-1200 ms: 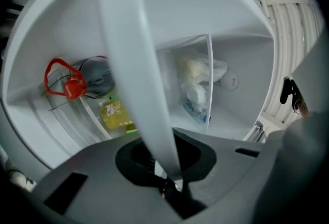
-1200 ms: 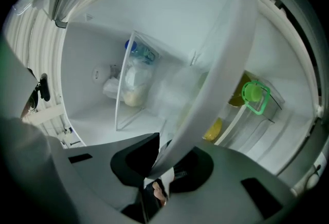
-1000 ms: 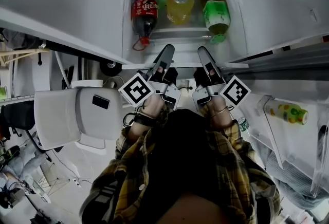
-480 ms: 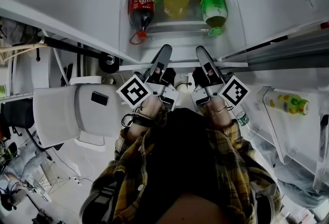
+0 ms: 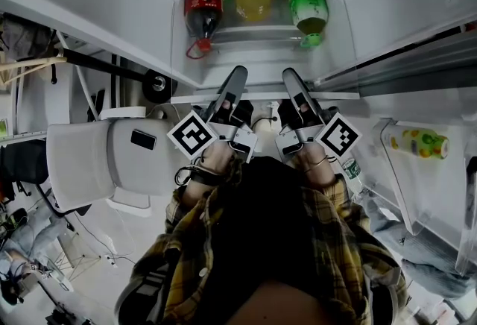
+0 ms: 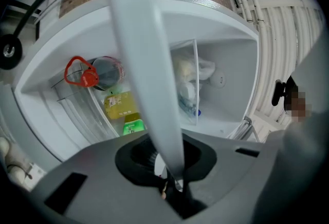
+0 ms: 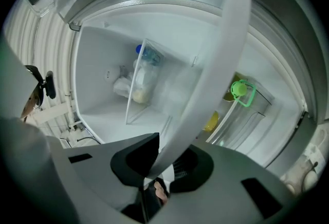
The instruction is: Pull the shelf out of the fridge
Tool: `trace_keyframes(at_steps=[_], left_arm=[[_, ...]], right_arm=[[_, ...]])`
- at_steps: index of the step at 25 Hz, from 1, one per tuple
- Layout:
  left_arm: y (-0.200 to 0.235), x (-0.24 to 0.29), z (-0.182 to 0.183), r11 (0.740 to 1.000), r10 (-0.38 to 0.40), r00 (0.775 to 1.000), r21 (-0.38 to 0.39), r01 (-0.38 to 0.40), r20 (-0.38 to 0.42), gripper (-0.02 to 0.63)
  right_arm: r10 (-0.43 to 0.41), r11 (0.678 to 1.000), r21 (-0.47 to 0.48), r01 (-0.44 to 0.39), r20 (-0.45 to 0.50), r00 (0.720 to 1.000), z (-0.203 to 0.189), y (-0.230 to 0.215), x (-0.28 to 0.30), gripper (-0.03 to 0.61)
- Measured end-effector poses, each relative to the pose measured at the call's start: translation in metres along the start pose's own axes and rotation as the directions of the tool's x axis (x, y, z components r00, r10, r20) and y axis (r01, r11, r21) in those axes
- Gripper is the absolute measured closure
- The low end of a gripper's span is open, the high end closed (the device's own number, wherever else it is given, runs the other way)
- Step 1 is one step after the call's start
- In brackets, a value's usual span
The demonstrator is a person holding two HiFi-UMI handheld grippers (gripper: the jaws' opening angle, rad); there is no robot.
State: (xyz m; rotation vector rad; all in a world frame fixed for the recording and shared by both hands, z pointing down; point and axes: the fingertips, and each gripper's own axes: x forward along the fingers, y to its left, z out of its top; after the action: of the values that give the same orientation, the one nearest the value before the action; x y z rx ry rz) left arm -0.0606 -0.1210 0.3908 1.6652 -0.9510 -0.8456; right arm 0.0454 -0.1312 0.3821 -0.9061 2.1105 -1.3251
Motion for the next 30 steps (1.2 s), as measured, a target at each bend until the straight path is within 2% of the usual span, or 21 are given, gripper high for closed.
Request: trace_keyframes(at_steps=[30], left_arm=[[-0.009, -0.019, -0.015, 1.0, 0.008, 1.0, 0.004, -0.008, 0.008, 0.568]], right_arm=[[0.023, 0.999, 0.039, -0.022, -0.023, 0.999, -0.009, 0.008, -0.02, 0.514]])
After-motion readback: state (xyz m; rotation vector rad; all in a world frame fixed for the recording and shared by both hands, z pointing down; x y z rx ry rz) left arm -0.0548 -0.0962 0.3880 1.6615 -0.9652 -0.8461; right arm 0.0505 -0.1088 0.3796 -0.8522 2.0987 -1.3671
